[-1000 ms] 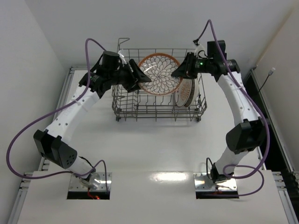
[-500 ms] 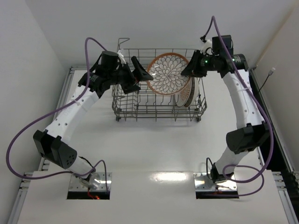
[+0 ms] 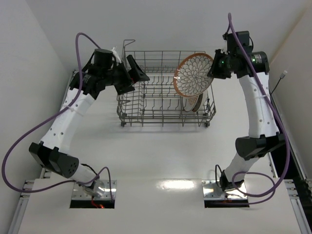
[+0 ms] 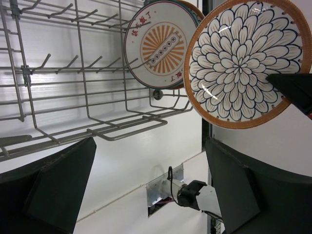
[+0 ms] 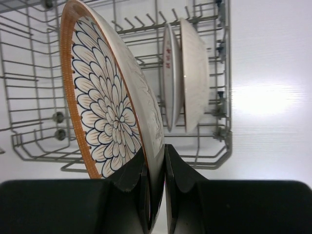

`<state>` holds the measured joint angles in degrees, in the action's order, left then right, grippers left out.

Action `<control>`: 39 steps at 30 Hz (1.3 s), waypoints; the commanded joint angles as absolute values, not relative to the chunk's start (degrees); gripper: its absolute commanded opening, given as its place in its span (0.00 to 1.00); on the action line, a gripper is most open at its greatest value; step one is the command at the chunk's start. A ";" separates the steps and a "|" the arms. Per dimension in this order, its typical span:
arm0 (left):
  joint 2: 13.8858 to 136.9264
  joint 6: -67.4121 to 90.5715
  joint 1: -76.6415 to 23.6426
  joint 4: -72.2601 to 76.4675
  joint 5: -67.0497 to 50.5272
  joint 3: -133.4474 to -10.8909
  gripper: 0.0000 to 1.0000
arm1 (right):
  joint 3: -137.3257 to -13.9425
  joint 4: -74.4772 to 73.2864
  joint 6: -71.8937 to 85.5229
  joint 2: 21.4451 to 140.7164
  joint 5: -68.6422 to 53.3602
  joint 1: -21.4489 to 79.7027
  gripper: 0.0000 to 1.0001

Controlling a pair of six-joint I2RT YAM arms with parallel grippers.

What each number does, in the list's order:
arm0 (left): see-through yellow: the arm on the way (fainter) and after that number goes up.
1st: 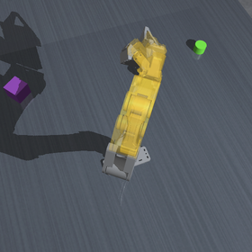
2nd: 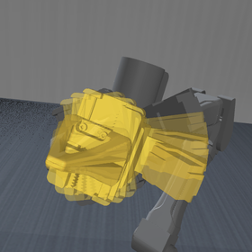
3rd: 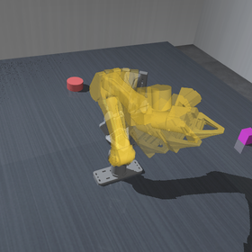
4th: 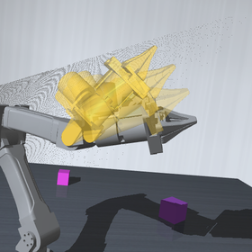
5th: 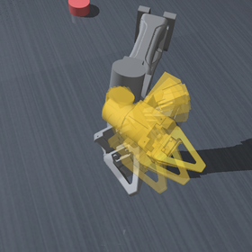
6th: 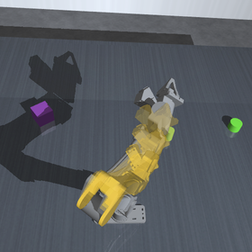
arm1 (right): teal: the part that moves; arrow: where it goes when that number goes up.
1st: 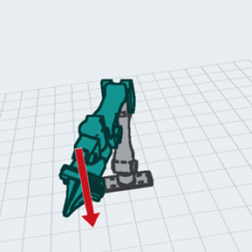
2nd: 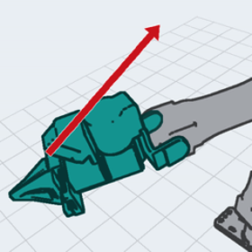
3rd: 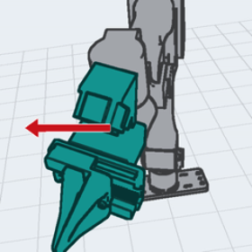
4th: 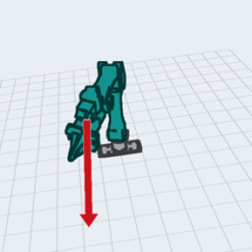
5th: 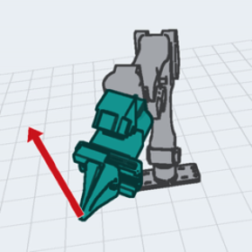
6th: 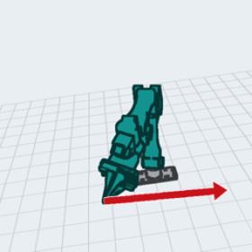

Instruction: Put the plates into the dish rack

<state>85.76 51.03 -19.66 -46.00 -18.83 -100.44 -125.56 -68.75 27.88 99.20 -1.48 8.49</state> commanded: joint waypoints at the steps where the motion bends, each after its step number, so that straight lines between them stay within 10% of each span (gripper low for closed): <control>1: 83.58 49.04 -18.64 -47.90 -18.02 -102.48 0.95 | -130.69 -66.45 27.16 98.96 5.62 10.37 0.00; 39: 86.30 48.52 -16.44 -53.53 -18.63 -106.87 0.95 | -126.12 -62.75 22.76 110.30 39.90 23.99 0.00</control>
